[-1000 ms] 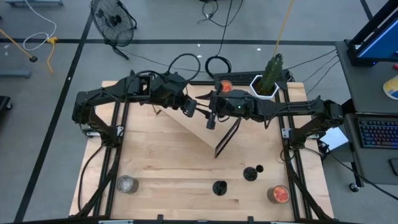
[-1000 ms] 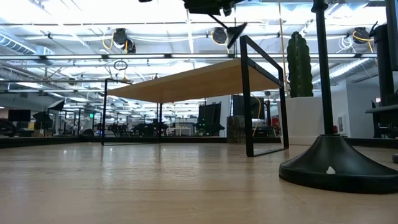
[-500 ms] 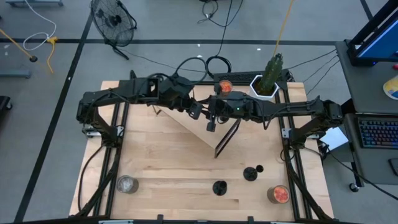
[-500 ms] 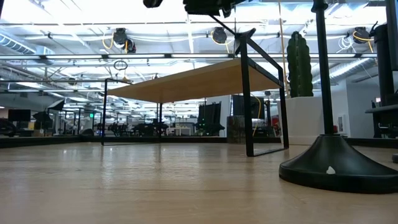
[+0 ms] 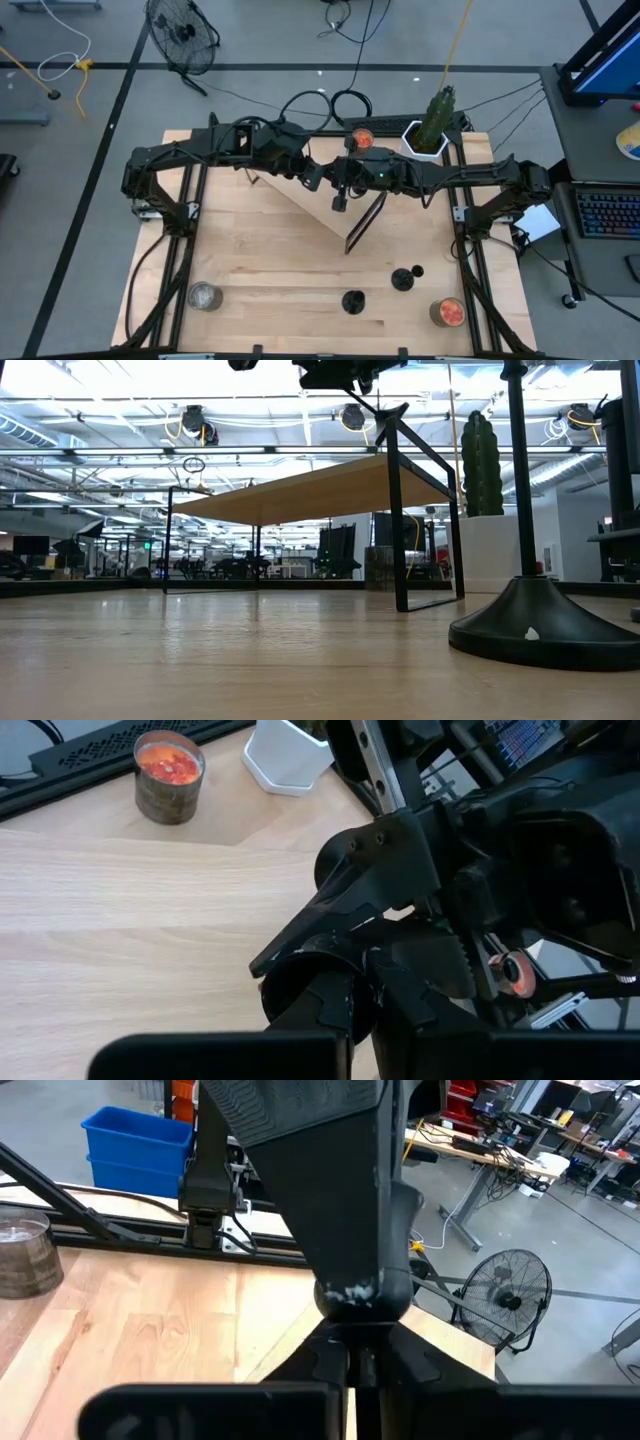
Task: Pick & Place candle stick holders
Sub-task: Put the top black candle holder on the shelf
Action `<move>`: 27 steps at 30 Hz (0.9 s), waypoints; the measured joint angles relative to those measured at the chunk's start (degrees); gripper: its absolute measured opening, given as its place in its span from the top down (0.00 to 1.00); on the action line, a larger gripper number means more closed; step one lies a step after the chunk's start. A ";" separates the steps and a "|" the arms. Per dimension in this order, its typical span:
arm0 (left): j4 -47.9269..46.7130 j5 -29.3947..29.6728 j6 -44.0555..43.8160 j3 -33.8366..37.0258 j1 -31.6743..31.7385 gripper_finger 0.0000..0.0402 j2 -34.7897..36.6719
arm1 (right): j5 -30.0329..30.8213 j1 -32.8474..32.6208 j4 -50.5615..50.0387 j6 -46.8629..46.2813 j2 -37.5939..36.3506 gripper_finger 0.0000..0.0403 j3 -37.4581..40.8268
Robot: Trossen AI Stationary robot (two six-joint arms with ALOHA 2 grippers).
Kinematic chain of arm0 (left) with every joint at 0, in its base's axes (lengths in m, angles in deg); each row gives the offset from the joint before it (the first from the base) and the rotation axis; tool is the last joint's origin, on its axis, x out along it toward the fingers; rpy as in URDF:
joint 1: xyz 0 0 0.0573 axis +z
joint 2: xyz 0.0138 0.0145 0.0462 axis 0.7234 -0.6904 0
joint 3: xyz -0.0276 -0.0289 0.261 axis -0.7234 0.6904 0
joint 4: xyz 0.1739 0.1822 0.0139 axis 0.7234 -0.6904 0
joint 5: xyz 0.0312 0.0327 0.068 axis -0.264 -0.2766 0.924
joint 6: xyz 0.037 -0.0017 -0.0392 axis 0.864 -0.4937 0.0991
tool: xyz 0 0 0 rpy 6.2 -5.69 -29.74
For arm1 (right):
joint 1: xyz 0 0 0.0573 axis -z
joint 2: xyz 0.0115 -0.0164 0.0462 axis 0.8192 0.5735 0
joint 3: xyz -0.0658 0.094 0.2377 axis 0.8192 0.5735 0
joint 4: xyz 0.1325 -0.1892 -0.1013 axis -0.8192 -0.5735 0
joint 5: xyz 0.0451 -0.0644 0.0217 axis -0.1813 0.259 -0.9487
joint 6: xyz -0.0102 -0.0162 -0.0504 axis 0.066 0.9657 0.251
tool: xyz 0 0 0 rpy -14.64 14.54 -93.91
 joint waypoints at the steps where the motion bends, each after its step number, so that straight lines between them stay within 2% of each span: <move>1: 0.00 -0.02 0.04 0.00 0.00 0.97 -0.02 | 0.00 0.00 0.02 -0.20 0.00 0.96 0.00; 24: 2.25 0.48 4.17 0.09 0.44 0.90 -0.12 | 0.04 0.00 0.70 -4.47 -0.09 0.97 -0.02; 27: 2.47 0.53 4.33 0.09 0.44 0.85 -0.15 | 0.02 0.00 0.74 -5.12 -0.09 0.97 -0.02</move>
